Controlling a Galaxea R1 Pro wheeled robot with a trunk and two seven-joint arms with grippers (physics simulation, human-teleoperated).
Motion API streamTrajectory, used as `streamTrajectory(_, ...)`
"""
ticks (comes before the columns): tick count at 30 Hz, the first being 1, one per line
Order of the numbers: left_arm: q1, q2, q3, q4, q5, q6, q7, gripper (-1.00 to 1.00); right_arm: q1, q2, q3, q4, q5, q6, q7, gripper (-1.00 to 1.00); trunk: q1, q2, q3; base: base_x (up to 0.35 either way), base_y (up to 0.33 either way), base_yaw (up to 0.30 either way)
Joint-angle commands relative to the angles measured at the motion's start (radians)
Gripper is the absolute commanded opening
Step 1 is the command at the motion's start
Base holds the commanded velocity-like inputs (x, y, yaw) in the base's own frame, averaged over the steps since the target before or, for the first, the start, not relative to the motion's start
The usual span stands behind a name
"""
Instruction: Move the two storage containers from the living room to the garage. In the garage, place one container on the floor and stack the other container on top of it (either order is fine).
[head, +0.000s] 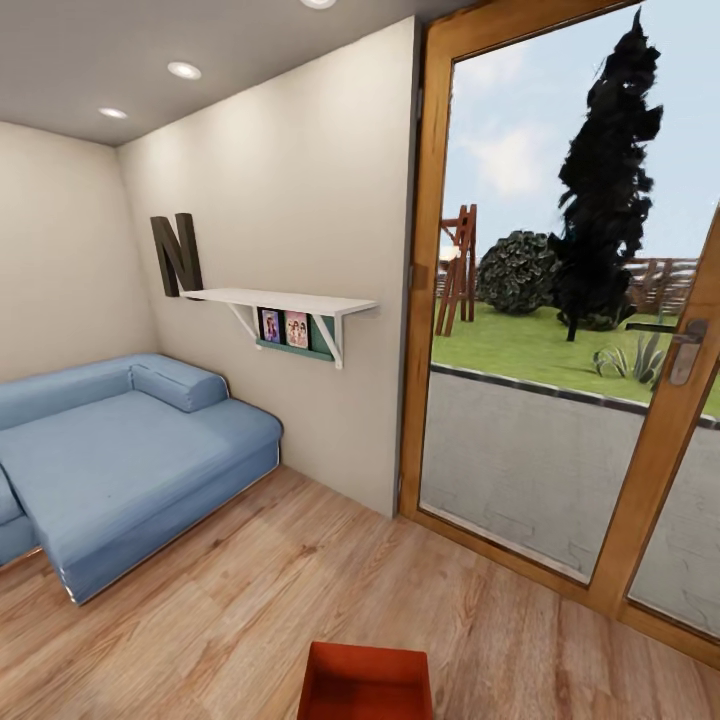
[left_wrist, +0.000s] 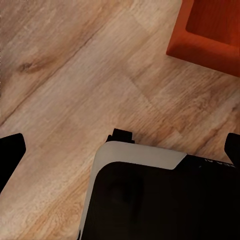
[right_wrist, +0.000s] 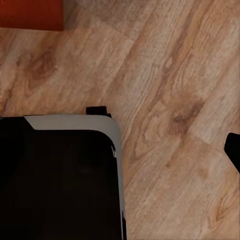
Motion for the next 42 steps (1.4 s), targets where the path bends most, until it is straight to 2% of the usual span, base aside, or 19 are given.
streamTrajectory(1,-0.001,-0.001,0.0,0.001,0.005,-0.003,0.001,1.0,-0.001,-0.001,0.006,0.003,-0.011,-0.004,-0.001,1.0,0.0,-0.001,-0.002,0.0,0.0,0.0)
streamTrajectory(42,-0.001,0.006,-0.006,-0.005,-0.005,-0.006,-0.003,1.0,-0.001,-0.006,0.012,0.003,-0.005,-0.001,0.012,1.0,0.0,-0.001,-0.066,0.0,0.0,0.0)
